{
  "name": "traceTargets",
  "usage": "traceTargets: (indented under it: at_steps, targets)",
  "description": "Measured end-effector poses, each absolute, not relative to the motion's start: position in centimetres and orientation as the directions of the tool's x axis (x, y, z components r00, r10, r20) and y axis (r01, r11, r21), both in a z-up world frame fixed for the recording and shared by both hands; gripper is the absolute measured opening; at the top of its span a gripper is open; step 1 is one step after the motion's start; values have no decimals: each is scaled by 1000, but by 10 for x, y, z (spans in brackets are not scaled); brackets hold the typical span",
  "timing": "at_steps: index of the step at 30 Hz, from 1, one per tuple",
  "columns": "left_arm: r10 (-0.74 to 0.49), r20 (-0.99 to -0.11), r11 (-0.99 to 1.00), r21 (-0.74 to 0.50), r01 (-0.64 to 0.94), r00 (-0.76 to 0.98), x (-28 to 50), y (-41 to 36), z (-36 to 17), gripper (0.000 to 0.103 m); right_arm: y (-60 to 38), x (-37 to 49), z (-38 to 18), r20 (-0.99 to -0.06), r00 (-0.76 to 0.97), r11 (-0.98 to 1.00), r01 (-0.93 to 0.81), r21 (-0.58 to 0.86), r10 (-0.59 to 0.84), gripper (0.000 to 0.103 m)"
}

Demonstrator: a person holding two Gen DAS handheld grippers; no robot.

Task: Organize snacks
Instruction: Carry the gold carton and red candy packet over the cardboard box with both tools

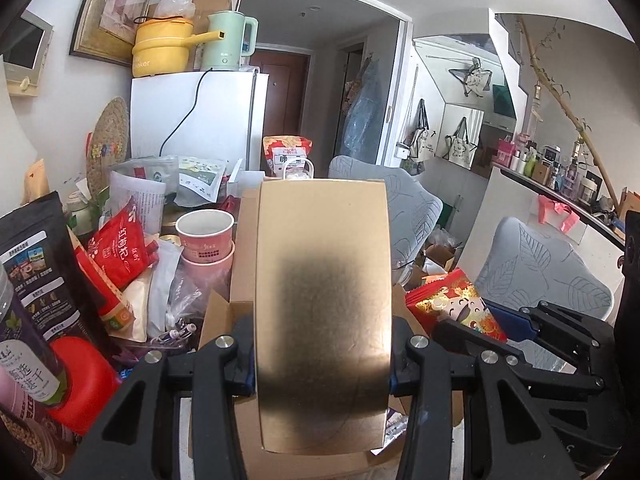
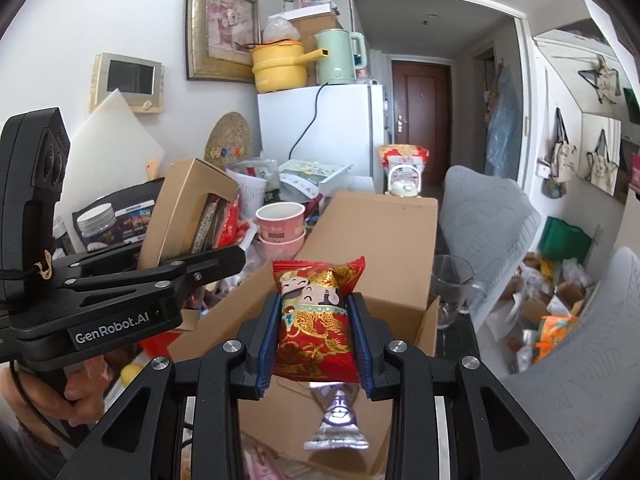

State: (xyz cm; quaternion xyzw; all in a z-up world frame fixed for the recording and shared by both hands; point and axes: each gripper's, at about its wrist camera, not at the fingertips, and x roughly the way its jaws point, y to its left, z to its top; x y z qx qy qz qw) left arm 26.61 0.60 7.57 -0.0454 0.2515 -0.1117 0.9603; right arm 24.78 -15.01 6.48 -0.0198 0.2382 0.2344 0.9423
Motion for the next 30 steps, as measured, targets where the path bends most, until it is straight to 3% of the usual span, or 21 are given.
traceTargets:
  at_steps: [18, 25, 30]
  targets:
    - [-183, -596, 983, -137, 125, 782, 342, 13, 15, 44, -138, 333, 17, -561, 734, 913, -393, 110, 384, 33]
    - [-167, -659, 986, -122, 115, 734, 362, 10, -8, 44, -141, 356, -9, -624, 662, 902, -390, 186, 415, 33]
    - [-140, -704, 990, -103, 94, 696, 372, 9, -23, 44, -140, 365, -21, -673, 660, 934, -326, 145, 335, 33]
